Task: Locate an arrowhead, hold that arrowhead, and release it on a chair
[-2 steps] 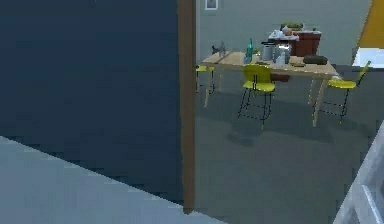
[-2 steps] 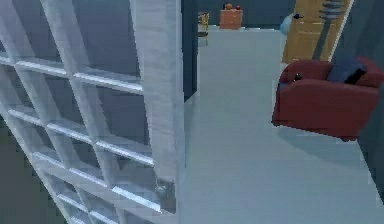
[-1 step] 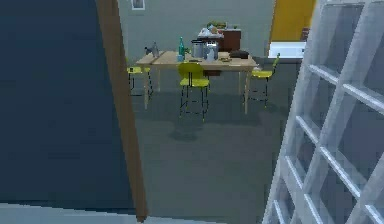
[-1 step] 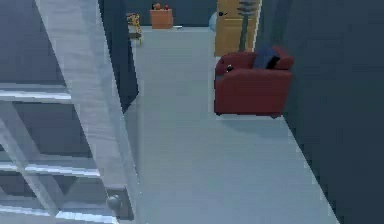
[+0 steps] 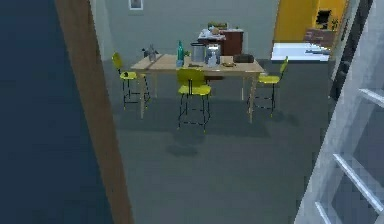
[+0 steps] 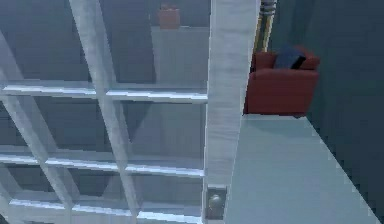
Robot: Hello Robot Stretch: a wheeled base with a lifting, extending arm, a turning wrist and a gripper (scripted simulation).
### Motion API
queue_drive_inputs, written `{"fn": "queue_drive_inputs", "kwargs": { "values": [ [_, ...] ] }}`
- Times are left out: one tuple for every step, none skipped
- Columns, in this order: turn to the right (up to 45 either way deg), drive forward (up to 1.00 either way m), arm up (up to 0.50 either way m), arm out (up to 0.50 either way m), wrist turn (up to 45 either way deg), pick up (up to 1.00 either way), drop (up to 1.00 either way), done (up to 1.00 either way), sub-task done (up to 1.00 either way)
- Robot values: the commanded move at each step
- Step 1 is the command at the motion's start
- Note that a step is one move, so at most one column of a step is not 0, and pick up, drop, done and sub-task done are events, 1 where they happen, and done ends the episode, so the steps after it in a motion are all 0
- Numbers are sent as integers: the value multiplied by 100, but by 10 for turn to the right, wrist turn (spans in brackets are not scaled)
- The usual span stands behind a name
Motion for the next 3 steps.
{"fn": "queue_drive_inputs", "kwargs": {
  "values": [
    [60, 0, 0, 0, 0, 0, 0, 0, 0],
    [0, 100, 0, 0, 0, 0, 0, 0, 0],
    [0, 95, 0, 0, 0, 0, 0, 0, 0]
  ]
}}
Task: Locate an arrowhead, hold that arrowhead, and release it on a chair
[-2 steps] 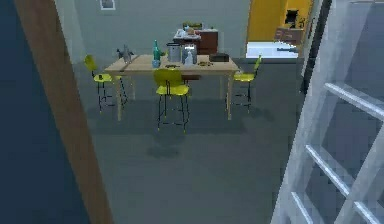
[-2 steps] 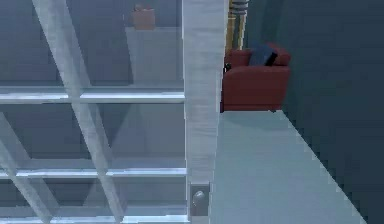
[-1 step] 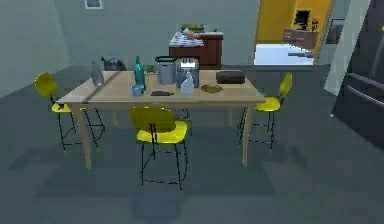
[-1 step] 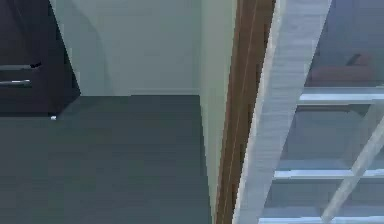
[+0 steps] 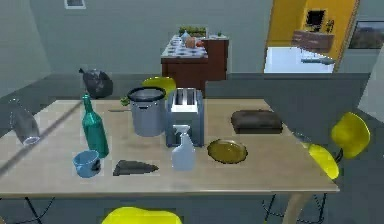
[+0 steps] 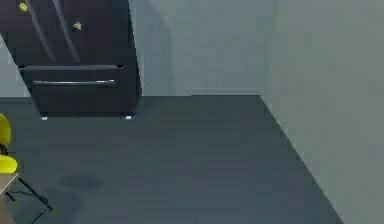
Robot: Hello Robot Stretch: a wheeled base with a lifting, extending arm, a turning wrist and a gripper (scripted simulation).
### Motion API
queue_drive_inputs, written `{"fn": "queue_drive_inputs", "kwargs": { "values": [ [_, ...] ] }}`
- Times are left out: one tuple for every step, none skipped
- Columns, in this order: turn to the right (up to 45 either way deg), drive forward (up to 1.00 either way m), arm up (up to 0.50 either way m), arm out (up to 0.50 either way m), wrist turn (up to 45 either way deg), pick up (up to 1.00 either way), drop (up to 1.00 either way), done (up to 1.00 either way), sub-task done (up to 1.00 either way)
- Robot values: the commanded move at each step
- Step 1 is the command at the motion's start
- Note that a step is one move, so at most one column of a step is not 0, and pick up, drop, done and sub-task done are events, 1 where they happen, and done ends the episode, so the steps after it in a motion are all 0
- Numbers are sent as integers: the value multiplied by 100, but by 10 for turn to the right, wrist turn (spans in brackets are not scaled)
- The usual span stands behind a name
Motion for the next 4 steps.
{"fn": "queue_drive_inputs", "kwargs": {
  "values": [
    [-450, 0, 0, 0, 0, 0, 0, 0, 0],
    [-450, 0, 0, 0, 0, 0, 0, 0, 0],
    [-150, 0, 0, 0, 0, 0, 0, 0, 0],
    [0, 0, 50, 0, 0, 0, 0, 0, 0]
  ]
}}
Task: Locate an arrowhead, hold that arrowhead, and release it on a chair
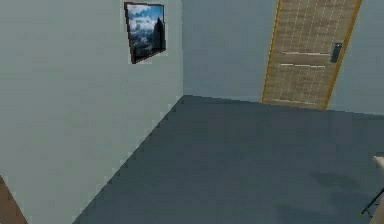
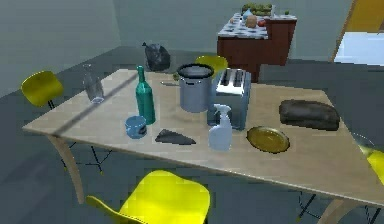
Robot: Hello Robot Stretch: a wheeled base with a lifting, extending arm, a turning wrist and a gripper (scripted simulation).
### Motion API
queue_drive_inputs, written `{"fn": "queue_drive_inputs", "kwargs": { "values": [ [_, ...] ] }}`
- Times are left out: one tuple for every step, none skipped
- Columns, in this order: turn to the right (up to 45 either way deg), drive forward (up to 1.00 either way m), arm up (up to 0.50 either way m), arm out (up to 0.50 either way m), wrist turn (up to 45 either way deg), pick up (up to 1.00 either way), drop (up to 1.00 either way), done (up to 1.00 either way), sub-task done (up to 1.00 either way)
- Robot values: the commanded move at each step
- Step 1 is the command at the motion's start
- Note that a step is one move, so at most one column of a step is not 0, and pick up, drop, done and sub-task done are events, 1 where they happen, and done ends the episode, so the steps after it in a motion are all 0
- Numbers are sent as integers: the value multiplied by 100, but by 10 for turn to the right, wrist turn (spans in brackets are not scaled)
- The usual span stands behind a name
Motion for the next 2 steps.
{"fn": "queue_drive_inputs", "kwargs": {
  "values": [
    [0, 0, 38, 0, 0, 0, 0, 0, 0],
    [0, 0, 0, 46, 0, 0, 0, 0, 0]
  ]
}}
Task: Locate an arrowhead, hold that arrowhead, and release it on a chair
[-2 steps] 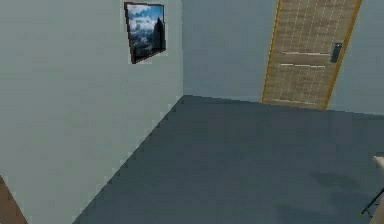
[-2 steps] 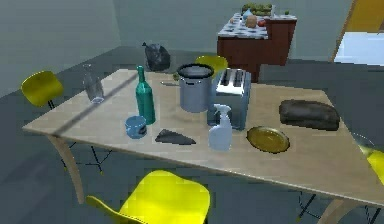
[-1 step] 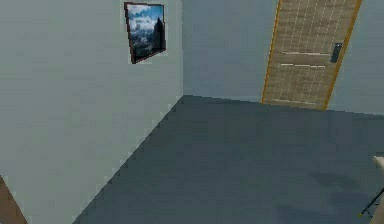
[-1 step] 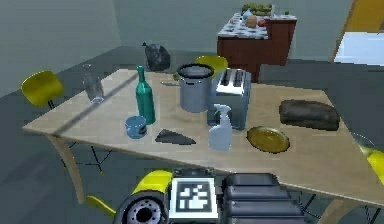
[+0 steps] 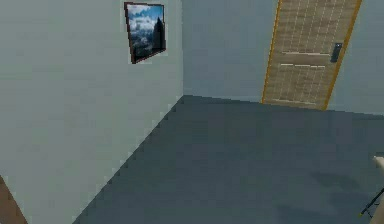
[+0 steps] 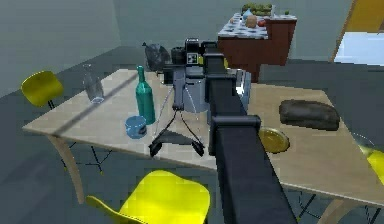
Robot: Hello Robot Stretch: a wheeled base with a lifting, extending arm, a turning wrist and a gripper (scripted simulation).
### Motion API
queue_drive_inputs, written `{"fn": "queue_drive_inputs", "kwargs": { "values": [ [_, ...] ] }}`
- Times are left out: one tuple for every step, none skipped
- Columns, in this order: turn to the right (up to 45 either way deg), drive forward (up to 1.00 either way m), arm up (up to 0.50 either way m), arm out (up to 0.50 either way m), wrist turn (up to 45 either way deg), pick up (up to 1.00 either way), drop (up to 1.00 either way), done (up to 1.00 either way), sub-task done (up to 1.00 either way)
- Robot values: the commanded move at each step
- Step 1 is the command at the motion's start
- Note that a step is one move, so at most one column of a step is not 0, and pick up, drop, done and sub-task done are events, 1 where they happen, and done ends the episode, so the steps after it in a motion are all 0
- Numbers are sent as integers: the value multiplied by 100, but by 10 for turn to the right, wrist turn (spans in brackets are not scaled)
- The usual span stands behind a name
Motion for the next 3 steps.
{"fn": "queue_drive_inputs", "kwargs": {
  "values": [
    [0, 0, 0, 0, 450, 0, 0, 0, 0],
    [0, 0, 0, 0, 450, 0, 0, 0, 0],
    [0, 0, 0, 0, 450, 0, 0, 0, 0]
  ]
}}
